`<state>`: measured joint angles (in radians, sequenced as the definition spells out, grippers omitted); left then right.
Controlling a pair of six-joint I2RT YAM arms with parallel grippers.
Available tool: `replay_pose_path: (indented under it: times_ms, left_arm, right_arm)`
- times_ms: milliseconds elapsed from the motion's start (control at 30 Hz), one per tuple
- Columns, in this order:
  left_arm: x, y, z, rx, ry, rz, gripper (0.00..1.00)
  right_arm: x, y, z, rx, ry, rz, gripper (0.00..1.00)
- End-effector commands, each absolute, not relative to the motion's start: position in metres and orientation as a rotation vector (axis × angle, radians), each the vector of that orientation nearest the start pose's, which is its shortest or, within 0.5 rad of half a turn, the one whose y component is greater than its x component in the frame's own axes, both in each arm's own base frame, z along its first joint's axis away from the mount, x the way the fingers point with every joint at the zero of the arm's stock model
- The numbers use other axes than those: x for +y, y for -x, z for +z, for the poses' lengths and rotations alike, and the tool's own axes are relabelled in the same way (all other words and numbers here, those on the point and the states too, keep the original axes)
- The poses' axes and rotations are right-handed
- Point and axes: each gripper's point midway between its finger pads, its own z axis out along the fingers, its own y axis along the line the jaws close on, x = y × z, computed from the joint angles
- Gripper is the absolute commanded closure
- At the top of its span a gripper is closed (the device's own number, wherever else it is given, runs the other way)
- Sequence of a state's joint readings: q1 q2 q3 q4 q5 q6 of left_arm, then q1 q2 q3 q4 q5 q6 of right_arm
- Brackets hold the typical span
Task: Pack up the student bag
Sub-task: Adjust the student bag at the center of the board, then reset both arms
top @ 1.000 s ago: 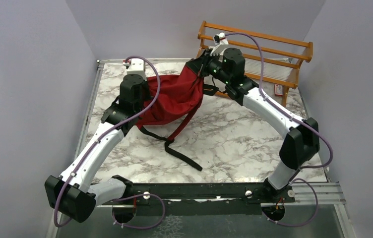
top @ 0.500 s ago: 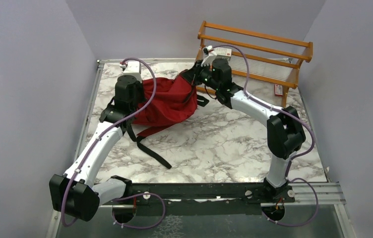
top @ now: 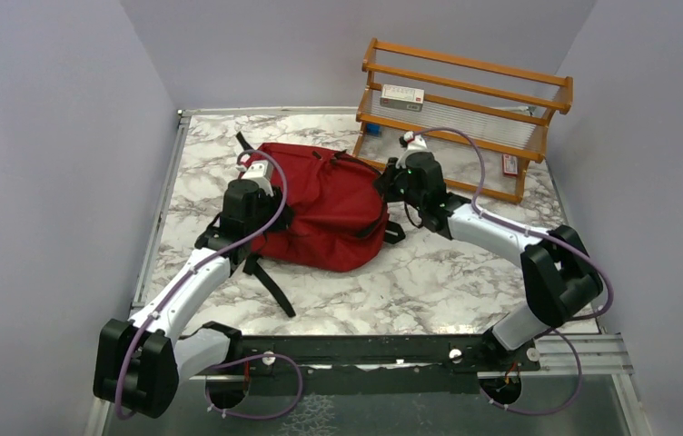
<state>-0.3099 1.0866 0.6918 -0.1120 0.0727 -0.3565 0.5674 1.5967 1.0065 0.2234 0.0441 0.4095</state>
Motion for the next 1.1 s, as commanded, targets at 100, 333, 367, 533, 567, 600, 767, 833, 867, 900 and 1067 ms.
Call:
replay_pose_path:
  times_ms: [100,333,367,533,567,600,767,833,867,900,1067]
  left_arm:
    - [-0.139,-0.309,0.173,2.06,-0.015,-0.563,0.44]
    - [-0.114,-0.323,0.219,2.025,-0.026,-0.381,0.16]
    - [-0.112,-0.324,0.228,2.007,-0.036,-0.372,0.06]
    - [-0.096,-0.32,0.27,1.865,0.001,-0.312,0.01]
    - [-0.093,-0.318,0.275,1.845,0.011,-0.305,0.01]
    - [-0.089,-0.314,0.277,1.829,0.023,-0.3,0.01]
    - [-0.074,-0.3,0.266,1.814,0.053,-0.243,0.01]
    - [-0.072,-0.296,0.256,1.838,0.06,-0.235,0.01]
    - [-0.072,-0.294,0.251,1.846,0.069,-0.24,0.01]
    - [-0.072,-0.292,0.246,1.855,0.078,-0.246,0.01]
    - [-0.06,-0.285,0.231,1.87,0.114,-0.19,0.01]
  right_arm:
    - [0.226,-0.375,0.152,2.014,0.043,0.493,0.73]
    - [0.202,-0.334,0.176,2.014,0.108,0.482,0.53]
    - [0.198,-0.328,0.183,1.998,0.113,0.486,0.51]
    - [0.17,-0.293,0.21,1.932,0.073,0.487,0.42]
    - [0.165,-0.288,0.217,1.91,0.052,0.49,0.41]
    - [0.16,-0.282,0.223,1.892,0.034,0.498,0.39]
    - [0.134,-0.258,0.249,1.808,0.0,0.48,0.3]
    - [0.126,-0.252,0.254,1.786,0.018,0.449,0.27]
    - [0.121,-0.25,0.255,1.778,0.022,0.429,0.23]
    - [0.117,-0.248,0.257,1.774,0.023,0.41,0.08]
    - [0.1,-0.243,0.261,1.759,0.011,0.33,0.0]
